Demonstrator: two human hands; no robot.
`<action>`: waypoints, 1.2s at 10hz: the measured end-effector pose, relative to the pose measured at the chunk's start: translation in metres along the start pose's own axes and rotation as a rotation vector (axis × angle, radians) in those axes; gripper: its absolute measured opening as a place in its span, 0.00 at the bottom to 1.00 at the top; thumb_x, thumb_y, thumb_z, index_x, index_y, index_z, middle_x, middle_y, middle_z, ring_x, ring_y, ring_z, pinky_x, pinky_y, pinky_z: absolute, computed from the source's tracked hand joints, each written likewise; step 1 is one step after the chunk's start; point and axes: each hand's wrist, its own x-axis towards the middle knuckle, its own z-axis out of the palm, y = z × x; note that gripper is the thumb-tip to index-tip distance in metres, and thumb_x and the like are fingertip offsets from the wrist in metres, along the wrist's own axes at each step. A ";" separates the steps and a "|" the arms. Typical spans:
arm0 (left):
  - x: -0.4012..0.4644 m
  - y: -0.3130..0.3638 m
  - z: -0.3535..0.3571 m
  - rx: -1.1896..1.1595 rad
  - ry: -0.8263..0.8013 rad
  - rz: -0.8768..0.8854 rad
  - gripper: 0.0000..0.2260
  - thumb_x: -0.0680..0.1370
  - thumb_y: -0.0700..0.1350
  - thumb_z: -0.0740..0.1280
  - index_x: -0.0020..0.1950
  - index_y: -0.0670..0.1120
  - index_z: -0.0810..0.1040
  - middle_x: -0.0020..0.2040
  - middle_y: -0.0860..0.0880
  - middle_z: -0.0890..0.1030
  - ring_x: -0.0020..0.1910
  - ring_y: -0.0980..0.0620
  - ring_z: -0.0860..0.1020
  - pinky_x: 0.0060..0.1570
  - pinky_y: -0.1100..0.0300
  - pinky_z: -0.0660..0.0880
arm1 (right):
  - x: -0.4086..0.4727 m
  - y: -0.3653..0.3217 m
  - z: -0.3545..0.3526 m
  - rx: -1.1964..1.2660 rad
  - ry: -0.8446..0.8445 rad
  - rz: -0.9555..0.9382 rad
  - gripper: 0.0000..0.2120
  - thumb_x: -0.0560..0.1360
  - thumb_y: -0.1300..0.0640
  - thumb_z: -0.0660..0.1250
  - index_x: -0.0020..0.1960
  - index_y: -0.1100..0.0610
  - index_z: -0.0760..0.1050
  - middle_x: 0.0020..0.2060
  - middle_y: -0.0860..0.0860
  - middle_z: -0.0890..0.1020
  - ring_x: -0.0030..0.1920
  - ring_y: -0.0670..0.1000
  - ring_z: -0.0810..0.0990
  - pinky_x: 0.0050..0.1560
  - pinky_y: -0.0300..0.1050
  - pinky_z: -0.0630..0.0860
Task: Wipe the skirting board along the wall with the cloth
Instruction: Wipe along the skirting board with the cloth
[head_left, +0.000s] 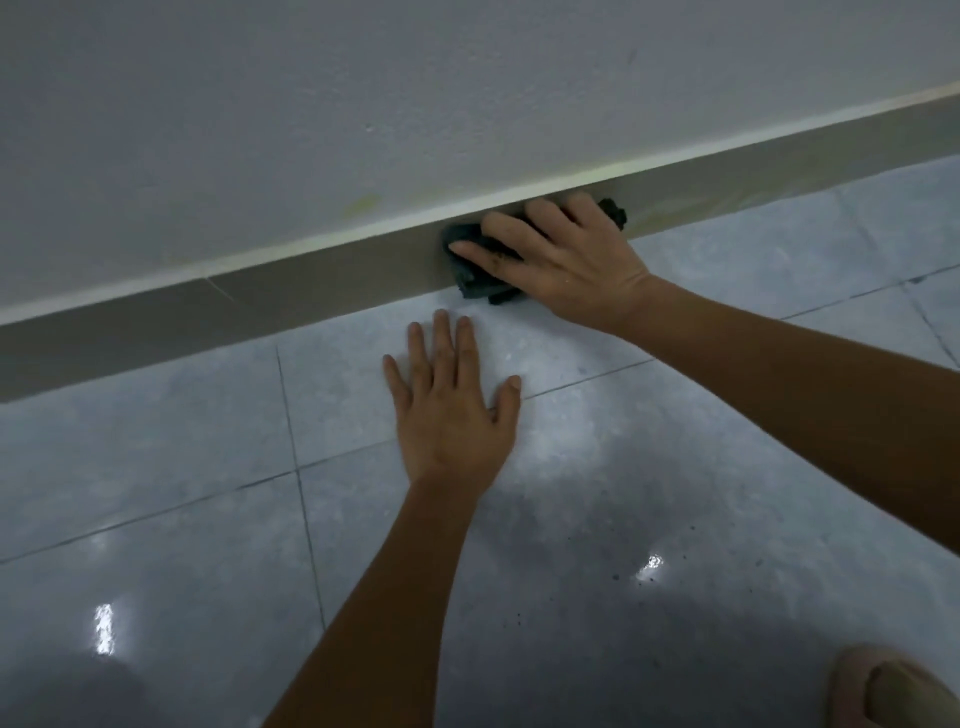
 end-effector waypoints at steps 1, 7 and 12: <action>0.002 -0.002 0.002 0.033 -0.007 -0.003 0.34 0.77 0.65 0.39 0.78 0.48 0.39 0.79 0.47 0.39 0.77 0.45 0.37 0.73 0.43 0.35 | -0.004 -0.009 0.002 0.003 -0.106 -0.048 0.27 0.74 0.59 0.61 0.73 0.50 0.64 0.60 0.52 0.65 0.45 0.54 0.65 0.37 0.45 0.69; -0.001 -0.001 0.002 0.008 0.016 -0.007 0.34 0.78 0.64 0.43 0.78 0.48 0.41 0.79 0.47 0.42 0.77 0.46 0.39 0.74 0.43 0.38 | -0.011 0.021 -0.009 0.016 -0.124 -0.065 0.27 0.74 0.62 0.60 0.72 0.49 0.65 0.58 0.51 0.68 0.43 0.53 0.67 0.37 0.46 0.70; 0.007 -0.018 -0.013 -0.025 0.029 -0.005 0.31 0.77 0.57 0.42 0.78 0.45 0.46 0.79 0.46 0.49 0.78 0.49 0.48 0.74 0.52 0.43 | 0.038 -0.042 -0.032 1.131 -0.418 1.822 0.21 0.76 0.63 0.59 0.68 0.64 0.62 0.57 0.57 0.65 0.44 0.52 0.70 0.49 0.46 0.71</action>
